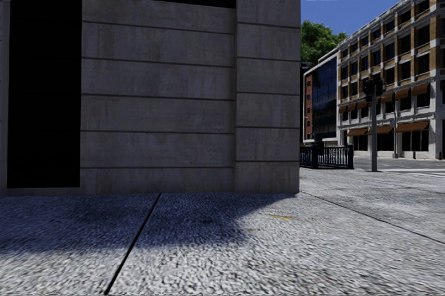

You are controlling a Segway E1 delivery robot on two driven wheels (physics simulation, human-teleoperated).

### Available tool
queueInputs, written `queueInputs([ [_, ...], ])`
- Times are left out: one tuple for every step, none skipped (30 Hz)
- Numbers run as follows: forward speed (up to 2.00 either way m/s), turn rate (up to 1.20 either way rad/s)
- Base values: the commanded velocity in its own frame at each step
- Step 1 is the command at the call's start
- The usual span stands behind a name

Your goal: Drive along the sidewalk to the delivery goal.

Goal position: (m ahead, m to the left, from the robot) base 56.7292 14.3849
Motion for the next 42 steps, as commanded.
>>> queueInputs([
  [2.0, -0.51],
  [2.0, -0.51],
  [2.0, -0.52],
  [2.0, -0.52],
  [2.0, -0.52],
  [2.0, -0.52],
  [2.0, -0.53],
  [2.0, -0.53],
  [2.0, -0.53],
  [2.0, -0.53],
  [2.0, -0.54],
  [2.0, -0.56],
  [2.0, -0.56],
  [2.0, -0.58],
  [2.0, -0.58],
  [2.0, -0.58],
  [2.0, -0.58],
  [2.0, -0.58],
  [2.0, -0.6],
  [2.0, -0.65],
  [2.0, -0.65],
  [2.0, -0.67],
  [2.0, -0.67],
  [2.0, -0.68],
  [2.0, -0.68],
  [2.0, -0.7],
  [1.97, -0.8],
  [1.97, -0.8],
  [1.89, -0.85],
  [1.83, -0.86],
  [1.82, -0.86],
  [1.82, -0.86],
  [1.81, -0.86],
  [1.81, -0.86],
  [1.81, -0.86],
  [1.81, -0.86],
  [1.81, -0.86],
  [1.81, -0.86],
  [1.81, -0.86],
  [1.81, -0.86],
  [1.81, -0.86],
  [1.81, -0.86],
])
